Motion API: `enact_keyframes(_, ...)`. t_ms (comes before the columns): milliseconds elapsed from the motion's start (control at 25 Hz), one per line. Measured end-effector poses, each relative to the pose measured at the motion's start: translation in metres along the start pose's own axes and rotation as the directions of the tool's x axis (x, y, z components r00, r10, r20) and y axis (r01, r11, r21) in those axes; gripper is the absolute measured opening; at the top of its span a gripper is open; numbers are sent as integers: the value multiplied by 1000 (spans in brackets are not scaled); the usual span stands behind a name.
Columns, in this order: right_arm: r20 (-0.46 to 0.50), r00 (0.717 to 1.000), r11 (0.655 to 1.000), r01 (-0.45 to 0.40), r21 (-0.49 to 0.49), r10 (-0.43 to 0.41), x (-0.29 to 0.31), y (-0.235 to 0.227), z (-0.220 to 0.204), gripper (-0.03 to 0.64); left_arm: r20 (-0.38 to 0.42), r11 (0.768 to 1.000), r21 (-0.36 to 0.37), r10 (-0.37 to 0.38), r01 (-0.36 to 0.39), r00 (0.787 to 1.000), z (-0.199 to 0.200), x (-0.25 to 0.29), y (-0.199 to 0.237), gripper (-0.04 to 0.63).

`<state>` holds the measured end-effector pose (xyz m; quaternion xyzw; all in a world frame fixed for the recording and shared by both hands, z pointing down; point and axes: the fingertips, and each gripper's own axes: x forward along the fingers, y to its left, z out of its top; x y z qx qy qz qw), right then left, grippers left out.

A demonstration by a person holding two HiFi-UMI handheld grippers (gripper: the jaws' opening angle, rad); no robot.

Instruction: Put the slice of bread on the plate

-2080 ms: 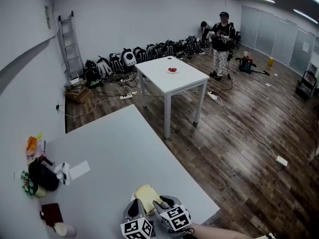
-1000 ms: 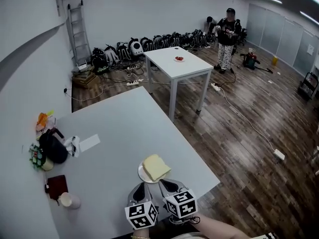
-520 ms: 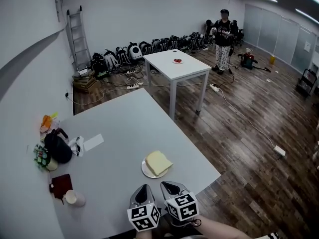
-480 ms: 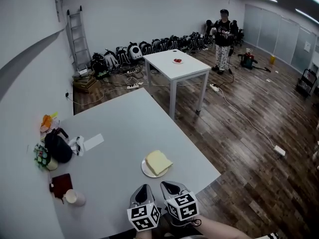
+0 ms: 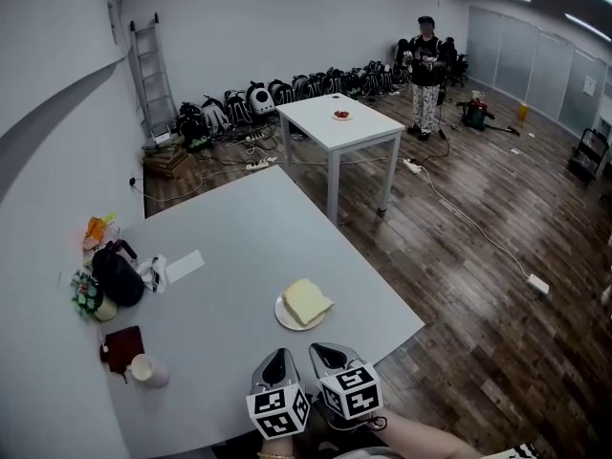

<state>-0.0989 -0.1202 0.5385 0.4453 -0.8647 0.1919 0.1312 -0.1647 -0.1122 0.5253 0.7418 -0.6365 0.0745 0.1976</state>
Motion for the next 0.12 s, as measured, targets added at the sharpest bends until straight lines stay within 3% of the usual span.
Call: enact_keyframes(120,9,1000,1000,1,-3,-1,-3,4,0,-2,-1,1000,8,-4,4,1000,0,-3,0,8)
